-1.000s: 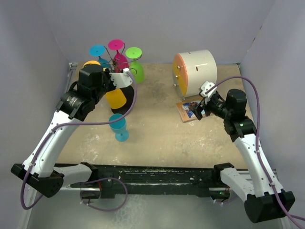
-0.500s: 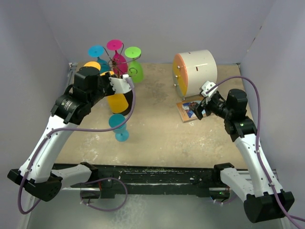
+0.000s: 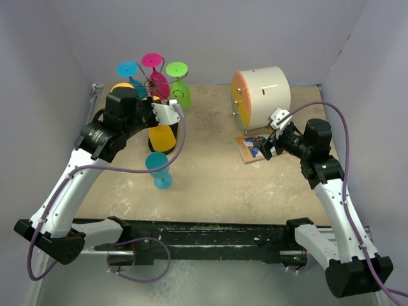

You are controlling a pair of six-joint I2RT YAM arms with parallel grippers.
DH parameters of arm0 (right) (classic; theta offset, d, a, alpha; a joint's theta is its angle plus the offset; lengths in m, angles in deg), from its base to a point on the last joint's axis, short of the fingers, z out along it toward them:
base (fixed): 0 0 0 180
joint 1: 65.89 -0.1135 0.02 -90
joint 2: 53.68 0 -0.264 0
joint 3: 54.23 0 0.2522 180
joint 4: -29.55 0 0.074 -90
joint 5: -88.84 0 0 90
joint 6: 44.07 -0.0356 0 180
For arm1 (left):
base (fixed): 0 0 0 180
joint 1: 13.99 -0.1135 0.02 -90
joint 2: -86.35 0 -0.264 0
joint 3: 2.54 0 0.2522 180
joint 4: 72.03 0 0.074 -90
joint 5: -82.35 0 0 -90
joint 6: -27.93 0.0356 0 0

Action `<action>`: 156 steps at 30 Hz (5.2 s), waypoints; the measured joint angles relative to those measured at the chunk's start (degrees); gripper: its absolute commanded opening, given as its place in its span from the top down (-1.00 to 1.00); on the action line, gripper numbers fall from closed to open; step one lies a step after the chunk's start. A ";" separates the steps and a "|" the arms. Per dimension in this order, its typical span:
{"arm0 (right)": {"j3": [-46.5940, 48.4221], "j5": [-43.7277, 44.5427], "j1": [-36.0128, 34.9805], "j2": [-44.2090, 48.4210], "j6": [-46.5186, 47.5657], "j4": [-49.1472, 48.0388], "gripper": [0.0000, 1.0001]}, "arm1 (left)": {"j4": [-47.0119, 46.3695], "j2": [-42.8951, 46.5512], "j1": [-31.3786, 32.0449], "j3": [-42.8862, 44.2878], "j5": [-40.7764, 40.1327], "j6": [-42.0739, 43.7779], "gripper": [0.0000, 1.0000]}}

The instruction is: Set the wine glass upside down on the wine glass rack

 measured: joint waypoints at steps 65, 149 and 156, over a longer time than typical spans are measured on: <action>-0.13 -1.42 2.78 0.39 0.02 0.13 -0.75 | 27.98 10.43 -3.54 -13.49 36.48 -0.31 -0.58; 28.48 -8.37 -0.17 -10.86 -34.69 -6.56 -0.59 | -12.09 -0.11 -11.45 11.52 51.08 -56.94 1.00; 35.63 -2.43 -8.92 -18.51 -42.71 -6.95 -0.54 | -14.05 1.38 -12.17 11.02 51.19 -60.48 1.00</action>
